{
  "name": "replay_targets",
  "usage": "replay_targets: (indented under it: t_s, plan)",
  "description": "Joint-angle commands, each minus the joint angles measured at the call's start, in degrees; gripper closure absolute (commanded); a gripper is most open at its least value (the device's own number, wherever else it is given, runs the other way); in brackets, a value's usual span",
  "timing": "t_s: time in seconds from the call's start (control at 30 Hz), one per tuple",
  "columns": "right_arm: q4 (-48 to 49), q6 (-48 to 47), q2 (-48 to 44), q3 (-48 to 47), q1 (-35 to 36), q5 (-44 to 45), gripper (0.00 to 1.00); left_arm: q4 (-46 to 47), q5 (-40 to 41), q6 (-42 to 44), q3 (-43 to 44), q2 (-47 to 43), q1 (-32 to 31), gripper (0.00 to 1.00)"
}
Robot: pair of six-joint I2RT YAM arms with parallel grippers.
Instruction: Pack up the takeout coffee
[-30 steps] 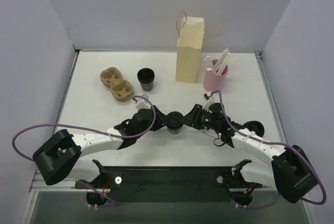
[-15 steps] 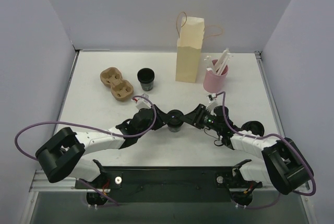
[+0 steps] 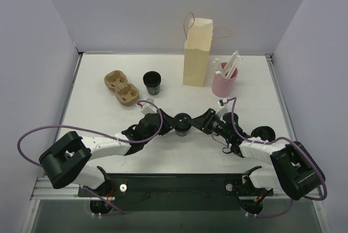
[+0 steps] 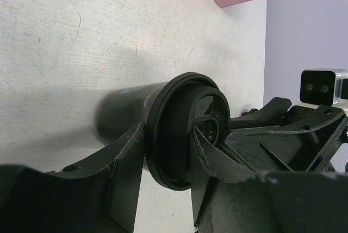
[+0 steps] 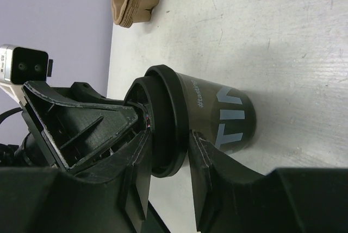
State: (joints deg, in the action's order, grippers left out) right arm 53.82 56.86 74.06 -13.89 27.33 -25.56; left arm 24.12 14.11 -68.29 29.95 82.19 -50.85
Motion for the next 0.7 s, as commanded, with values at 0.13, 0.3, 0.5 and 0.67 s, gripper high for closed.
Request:
replay_targets:
  t_s: [0.13,0.3,0.5,0.67]
  plan:
    - [-27.3,-4.6,-7.1,-3.0,0.6,0.9,0.62,-28.2,-3.6,6.5,-5.4,5.1,-1.1,0.56]
    - [-32.5,-6.8,-8.9,-9.7,-1.7,-2.2,0.47,-29.1,-3.6,8.7,-3.7,5.5,-1.0,0.55]
    - [-39.8,-10.7,-9.6,-16.2,-4.0,-2.7,0.38,-30.9,-3.3,10.2,-1.7,6.2,-1.2,0.55]
    - [-42.6,-14.1,-5.7,-20.3,-4.8,-4.8,0.38,-30.6,-3.2,10.1,-1.7,6.1,-1.2,0.55]
